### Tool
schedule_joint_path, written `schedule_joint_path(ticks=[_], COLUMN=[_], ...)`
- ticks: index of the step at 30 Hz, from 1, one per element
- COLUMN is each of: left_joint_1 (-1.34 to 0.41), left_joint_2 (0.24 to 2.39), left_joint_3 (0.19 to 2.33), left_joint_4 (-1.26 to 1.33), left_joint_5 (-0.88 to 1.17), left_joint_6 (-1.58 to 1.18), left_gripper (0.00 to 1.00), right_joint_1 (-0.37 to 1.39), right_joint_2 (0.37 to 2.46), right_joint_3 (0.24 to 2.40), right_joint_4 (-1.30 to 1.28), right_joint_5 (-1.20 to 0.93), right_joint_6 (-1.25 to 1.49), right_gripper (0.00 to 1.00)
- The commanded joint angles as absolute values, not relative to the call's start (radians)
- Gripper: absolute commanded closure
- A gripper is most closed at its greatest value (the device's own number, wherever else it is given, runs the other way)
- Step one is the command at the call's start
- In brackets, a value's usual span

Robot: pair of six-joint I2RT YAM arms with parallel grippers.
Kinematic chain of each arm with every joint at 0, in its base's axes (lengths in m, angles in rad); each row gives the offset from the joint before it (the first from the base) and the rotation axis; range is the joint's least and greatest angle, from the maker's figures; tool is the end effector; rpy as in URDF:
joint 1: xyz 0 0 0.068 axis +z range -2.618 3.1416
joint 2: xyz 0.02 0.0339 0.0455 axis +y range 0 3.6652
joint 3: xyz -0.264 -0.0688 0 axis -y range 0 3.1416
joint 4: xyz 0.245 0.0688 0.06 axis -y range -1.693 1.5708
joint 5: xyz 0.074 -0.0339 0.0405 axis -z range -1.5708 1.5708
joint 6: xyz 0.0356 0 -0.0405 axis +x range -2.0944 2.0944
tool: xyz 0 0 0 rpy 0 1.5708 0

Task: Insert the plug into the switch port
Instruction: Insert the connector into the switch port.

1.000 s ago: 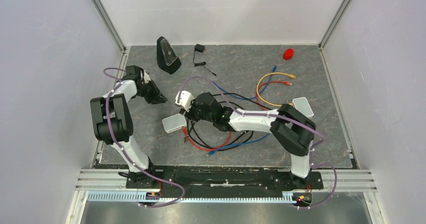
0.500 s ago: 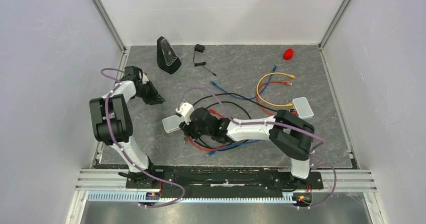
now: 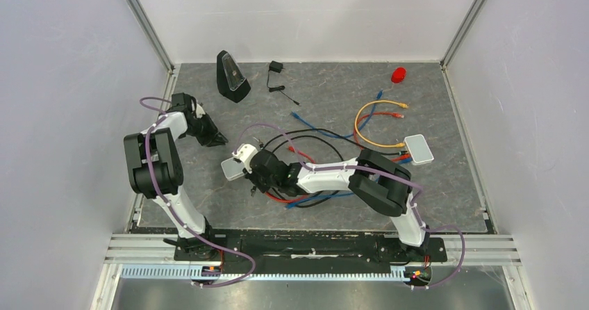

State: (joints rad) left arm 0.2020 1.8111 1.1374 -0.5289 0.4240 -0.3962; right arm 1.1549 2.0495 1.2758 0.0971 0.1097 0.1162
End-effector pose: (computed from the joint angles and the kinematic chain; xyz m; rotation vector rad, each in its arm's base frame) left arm 0.3459 0.0559 0.1646 -0.7047 2.6592 -0.6385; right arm 0.1830 0.4046 0.1510 -1.0902 2.0291 0.5537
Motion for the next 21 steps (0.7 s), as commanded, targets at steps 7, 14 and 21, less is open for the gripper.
schedule_joint_path(ticks=[7,14,21], left_joint_1=[0.261,0.277,0.297], left_joint_2=[1.858,1.874,1.882], left_joint_3=[1.144,1.153,1.157], left_joint_4=[-0.574,-0.574,-0.562], left_joint_5=[0.462,0.489,0.500], left_joint_6=[-0.351,-0.353,-0.363], left_gripper=[0.78,0.79,0.79], right_joint_1=[1.059,1.023,1.006], right_joint_2=[2.106,2.189,2.221], right_joint_3=[1.381,1.502,1.588], right_joint_4=[0.168,0.149,0.074], right_joint_5=[0.012,-0.066,-0.061], right_joint_6=[-0.199,-0.354,-0.279], right_gripper=[1.00,1.00,0.78])
